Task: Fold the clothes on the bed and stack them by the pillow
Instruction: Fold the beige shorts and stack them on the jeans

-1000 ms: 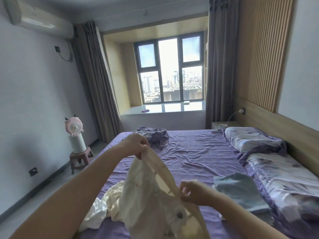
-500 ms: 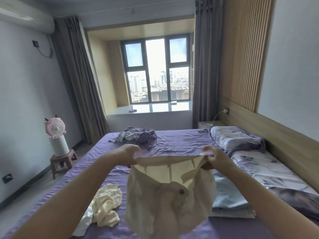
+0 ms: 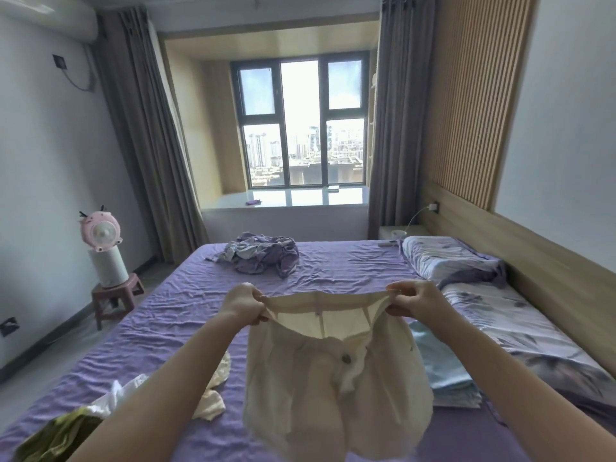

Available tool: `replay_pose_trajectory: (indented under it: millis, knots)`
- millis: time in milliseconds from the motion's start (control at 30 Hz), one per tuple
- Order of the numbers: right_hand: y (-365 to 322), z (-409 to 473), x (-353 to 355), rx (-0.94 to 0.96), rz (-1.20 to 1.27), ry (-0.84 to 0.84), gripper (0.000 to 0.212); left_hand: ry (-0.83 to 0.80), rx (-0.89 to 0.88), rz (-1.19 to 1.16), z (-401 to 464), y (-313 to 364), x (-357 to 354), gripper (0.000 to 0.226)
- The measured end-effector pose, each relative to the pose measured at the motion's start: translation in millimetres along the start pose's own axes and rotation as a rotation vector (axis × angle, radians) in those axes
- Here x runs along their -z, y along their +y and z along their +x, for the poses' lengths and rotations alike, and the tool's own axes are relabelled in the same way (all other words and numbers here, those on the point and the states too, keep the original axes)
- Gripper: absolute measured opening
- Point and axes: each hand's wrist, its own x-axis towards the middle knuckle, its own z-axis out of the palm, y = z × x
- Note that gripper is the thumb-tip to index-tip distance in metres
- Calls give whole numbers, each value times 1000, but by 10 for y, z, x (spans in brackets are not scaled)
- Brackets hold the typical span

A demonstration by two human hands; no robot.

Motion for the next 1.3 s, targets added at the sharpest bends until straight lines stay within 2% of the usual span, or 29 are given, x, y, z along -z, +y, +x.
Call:
replay_pose_trajectory:
  millis: [67, 167, 200, 267, 433, 533, 633, 733, 833, 867, 933, 967, 1033, 1067, 1133, 1200, 1267, 1300]
  knots:
    - [-11, -19, -25, 63, -100, -56, 25, 100, 4, -29, -11, -23, -49, 8]
    - [-53, -23, -42, 186, -437, -60, 31, 181, -37, 7, -27, -32, -95, 11]
    - [-53, -16, -45, 219, -538, -51, 32, 181, -50, 34, -25, -34, -100, 9]
    - [-19, 8, -41, 277, -682, -7, 32, 141, -71, 62, -2, -46, -95, 20]
    - [120, 2, 85, 349, -842, 115, 15, 47, -248, 175, -2, -34, 86, 36]
    - [185, -5, 218, 376, -813, 68, 12, -41, -285, 209, -12, -51, 269, 35]
    - [260, -40, 262, 284, -727, -38, 9, -143, -250, 214, -68, -92, 354, 30]
    - [409, -13, 179, 289, -700, 3, 10, -227, -173, 191, -118, -125, 324, 31]
    - [561, 17, 35, 269, -658, 34, 6, -442, -106, 159, -129, -206, 324, 11]
    - [625, 19, -7, 251, -649, 33, 3, -541, -83, 166, -128, -254, 341, 13]
    - [780, 9, -81, 210, -629, 18, 9, -675, -63, 291, -115, -432, 337, 33]
    - [864, -3, -119, 185, -607, -2, 9, -681, -96, 443, -120, -548, 288, 38]
    - [1039, -29, -207, 124, -599, -85, 10, -570, -224, 792, -147, -812, 116, 39]
    - [1135, -40, -258, 86, -616, -144, 11, -541, -232, 852, -172, -941, 18, 33]
    - [1342, -60, -352, -21, -610, -265, 14, -582, -157, 841, -202, -1172, -148, 19]
    - [1539, -81, -421, -134, -564, -340, 14, -698, -120, 845, -184, -1321, -232, 13]
    - [1694, -79, -471, -203, -540, -349, 11, -773, -110, 813, -93, -1419, -247, 3]
    - [1753, -61, -494, -216, -533, -340, 11, -778, -118, 804, -29, -1457, -252, 8]
